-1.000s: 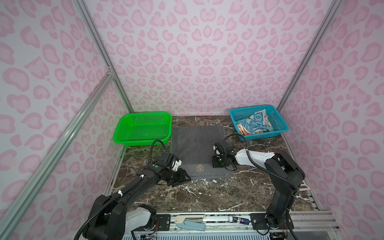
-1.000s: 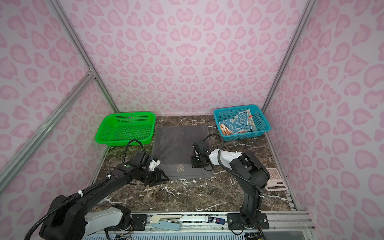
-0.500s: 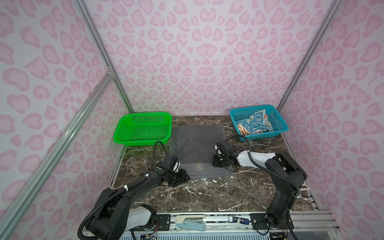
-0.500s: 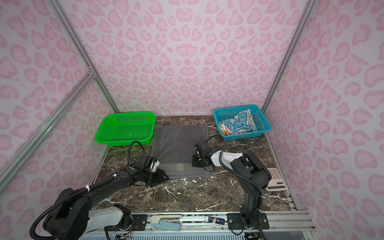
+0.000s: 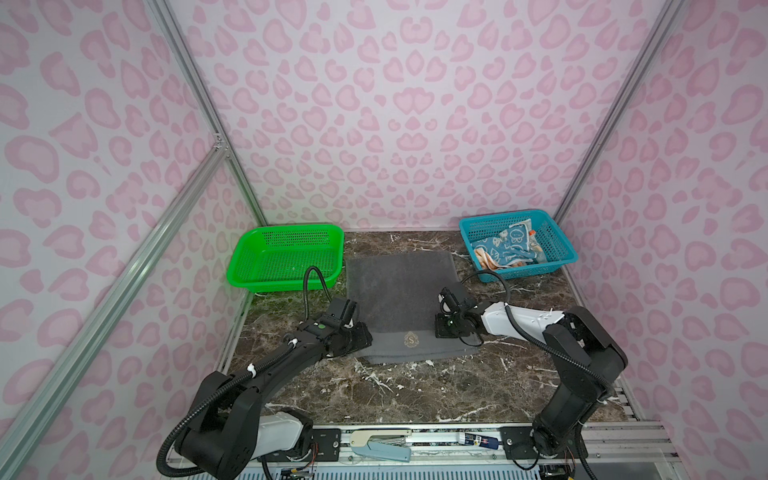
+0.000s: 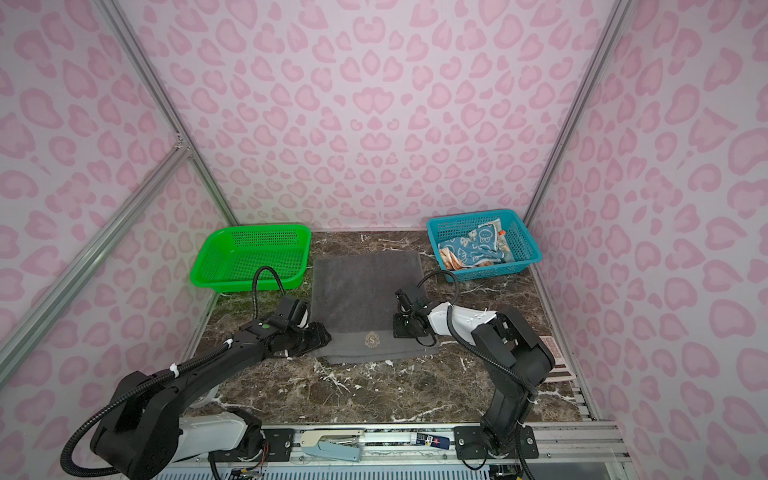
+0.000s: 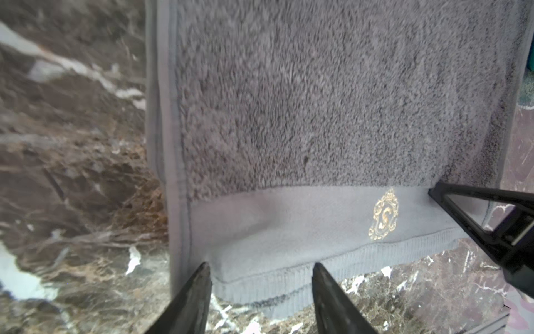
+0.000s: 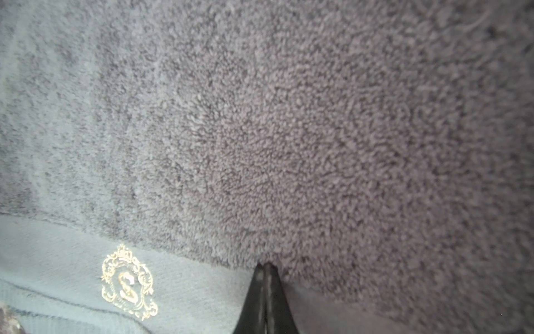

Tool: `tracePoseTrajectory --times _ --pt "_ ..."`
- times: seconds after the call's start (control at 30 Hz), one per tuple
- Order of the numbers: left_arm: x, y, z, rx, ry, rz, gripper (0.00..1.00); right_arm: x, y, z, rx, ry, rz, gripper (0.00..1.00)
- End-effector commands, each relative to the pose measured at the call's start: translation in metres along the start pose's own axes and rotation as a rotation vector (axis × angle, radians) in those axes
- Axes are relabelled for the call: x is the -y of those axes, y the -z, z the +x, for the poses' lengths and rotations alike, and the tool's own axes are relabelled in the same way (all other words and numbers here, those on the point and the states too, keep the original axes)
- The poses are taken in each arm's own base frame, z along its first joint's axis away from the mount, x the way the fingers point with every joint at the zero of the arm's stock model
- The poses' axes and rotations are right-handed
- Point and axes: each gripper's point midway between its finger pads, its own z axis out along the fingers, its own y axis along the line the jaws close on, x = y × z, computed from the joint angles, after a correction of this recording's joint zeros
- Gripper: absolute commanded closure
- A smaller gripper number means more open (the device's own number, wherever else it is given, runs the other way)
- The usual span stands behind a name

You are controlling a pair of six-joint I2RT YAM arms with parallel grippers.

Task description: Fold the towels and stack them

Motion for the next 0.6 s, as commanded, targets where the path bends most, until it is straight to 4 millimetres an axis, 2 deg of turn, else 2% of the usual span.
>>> tracePoseTrajectory --times 0.0,0.07,0.13,0.23,0.33,0.43,0.57 --pt "0.0 0.004 -0.007 0.019 -0.027 -0.011 0.42 0.019 0.004 0.018 -0.057 0.018 0.081 1.0" --pt "-0.001 0.006 -0.006 0.009 -0.018 0.0 0.4 0.018 0.009 0.018 -0.047 0.053 0.071 1.0" --pt "-0.004 0.006 -0.004 -0.005 0.006 0.009 0.38 0.011 0.017 0.015 -0.013 0.101 0.044 0.92" --pt "-0.008 0.007 0.0 -0.022 0.038 0.031 0.34 -0.009 0.033 0.008 0.042 0.203 -0.03 0.76" --pt "-0.017 0.01 0.0 -0.018 0.062 0.023 0.3 -0.038 0.049 0.006 0.102 0.362 -0.087 0.59" --pt "-0.025 0.016 -0.008 0.004 0.099 0.014 0.27 -0.069 0.058 0.012 0.145 0.524 -0.117 0.41" --pt "-0.033 0.033 -0.023 0.047 0.137 -0.008 0.23 -0.109 0.061 0.022 0.168 0.698 -0.139 0.31"
